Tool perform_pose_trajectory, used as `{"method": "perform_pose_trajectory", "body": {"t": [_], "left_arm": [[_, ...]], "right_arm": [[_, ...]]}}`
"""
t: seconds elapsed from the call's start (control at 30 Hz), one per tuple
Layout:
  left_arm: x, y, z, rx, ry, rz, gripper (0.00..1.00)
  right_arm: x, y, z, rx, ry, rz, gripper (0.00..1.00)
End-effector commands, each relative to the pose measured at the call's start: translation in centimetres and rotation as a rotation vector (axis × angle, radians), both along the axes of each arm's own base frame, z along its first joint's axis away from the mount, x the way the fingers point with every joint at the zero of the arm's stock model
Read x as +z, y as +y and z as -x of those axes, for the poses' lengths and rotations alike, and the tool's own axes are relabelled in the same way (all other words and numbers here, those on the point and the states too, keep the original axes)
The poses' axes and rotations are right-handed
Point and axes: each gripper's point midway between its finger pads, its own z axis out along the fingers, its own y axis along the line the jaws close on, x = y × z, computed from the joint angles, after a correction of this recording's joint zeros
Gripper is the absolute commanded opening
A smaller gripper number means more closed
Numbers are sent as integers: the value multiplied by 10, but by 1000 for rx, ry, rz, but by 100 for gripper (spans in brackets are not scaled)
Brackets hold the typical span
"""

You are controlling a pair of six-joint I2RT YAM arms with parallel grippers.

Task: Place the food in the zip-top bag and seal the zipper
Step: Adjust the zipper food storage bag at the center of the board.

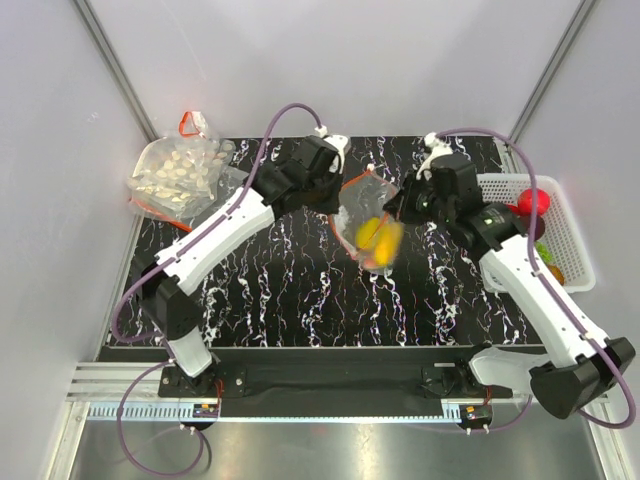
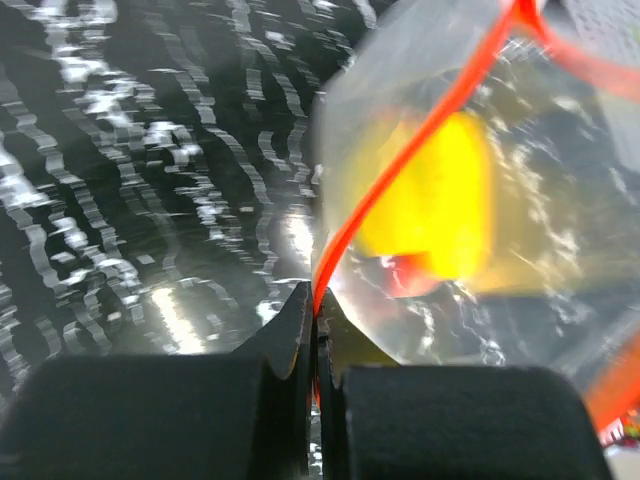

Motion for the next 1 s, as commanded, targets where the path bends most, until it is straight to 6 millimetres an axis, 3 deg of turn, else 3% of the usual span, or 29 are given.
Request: {"method": "perform_pose_trajectory", "body": {"t": [0.0, 0.1, 0.13, 0.2, 0.3, 0.33, 0.37, 0.4, 0.47, 0.53, 0.7, 0.73, 0.83, 0.87, 0.93, 0.97], "left_arm": [[52, 38, -16, 133, -136, 45, 0], [61, 21, -9, 112, -159, 54, 0], [56, 10, 3, 76, -149, 14, 0], [43, -3, 2, 54, -133, -42, 0], [25, -14, 0, 36, -107, -69, 0], [20, -14, -2, 39, -104, -78, 0], [15, -13, -2, 42, -103, -93, 0], [13, -11, -5, 53, -110, -100, 0], [6, -11, -7, 54, -110, -116, 0], [1, -13, -8, 52, -108, -121, 0], [-4, -15, -14, 53, -111, -115, 0], [-4, -16, -15, 53, -114, -109, 0], [-7, -22, -15, 43, -113, -90, 0], [-7, -24, -14, 33, -109, -81, 0], [-7, -28, -14, 24, -109, -63, 0], [-7, -30, -13, 19, -111, -58, 0]], "right_arm": [[-20, -1, 0, -8, 24, 25, 0], [-27, -15, -1, -66, 16, 66, 0], [-30, -18, -1, -81, 27, 82, 0], [-40, -22, -5, -99, 50, 117, 0], [-58, -20, -9, -100, 92, 142, 24], [-62, -21, -10, -107, 100, 147, 35], [-69, -23, -12, -126, 112, 153, 57], [-78, -24, -12, -136, 123, 160, 67], [-82, -28, -14, -158, 125, 161, 75], [-81, -34, -15, -183, 113, 162, 78], [-51, -61, -14, -263, 35, 159, 81], [-49, -78, -18, -310, 36, 152, 80], [-44, -104, -21, -343, 40, 114, 79], [-44, -129, -27, -409, 41, 118, 79], [-48, -154, -33, -470, 53, 114, 80], [-54, -178, -38, -538, 73, 111, 80]]}}
